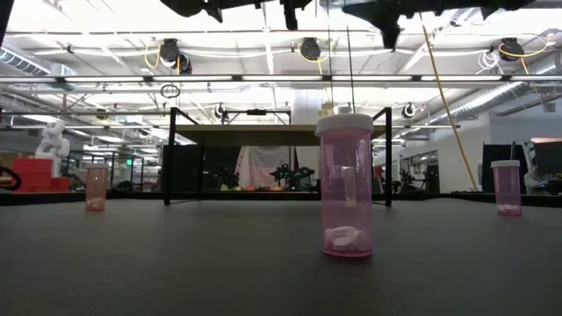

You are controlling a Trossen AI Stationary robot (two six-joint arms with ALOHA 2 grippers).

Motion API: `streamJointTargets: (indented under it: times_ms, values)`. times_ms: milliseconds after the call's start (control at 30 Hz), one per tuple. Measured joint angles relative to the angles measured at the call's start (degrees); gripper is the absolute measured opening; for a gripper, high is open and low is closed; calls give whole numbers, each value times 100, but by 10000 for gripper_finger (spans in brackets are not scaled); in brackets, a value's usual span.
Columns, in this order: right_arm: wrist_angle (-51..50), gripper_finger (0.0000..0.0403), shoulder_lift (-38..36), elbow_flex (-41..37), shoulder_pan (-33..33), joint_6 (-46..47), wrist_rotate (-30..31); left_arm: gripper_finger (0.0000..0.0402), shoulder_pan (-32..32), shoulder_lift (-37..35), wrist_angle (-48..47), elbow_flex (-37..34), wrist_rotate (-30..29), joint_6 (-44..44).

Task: Pick and place medicine bottles onto shelf by color
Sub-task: Put the blue pill bottle on the shelf aligned with the other blue pill bottles

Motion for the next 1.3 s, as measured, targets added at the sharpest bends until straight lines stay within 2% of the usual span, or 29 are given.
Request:
streamJointTargets:
  times_ms: [167, 300, 567, 733, 833, 1033, 1300]
  values:
    - [-1022, 207, -662, 83, 0, -81, 607, 120, 23, 0, -476, 0, 120, 124]
    - [-1760, 223, -744, 701, -52, -233, 1013, 121, -28, 0, -1229, 0, 119, 661]
    - [-3699, 241, 692, 2419, -153, -717, 240, 122, -203, 0, -2267, 0, 58, 1565]
    - [-3930, 260, 1339, 2859, -101, -963, -303, 122, -204, 0, -2353, 0, 10, 1587]
    - [-3940, 267, 1483, 2887, -48, -1002, -329, 122, -204, 0, -2415, 0, -93, 1587]
    - [-4014, 259, 1550, 2892, -11, -1136, -334, 122, -204, 0, -2418, 0, -95, 1585]
    - [-4170, 204, 1545, 2892, -11, -1190, -331, 122, -204, 0, -2405, 0, -95, 1580]
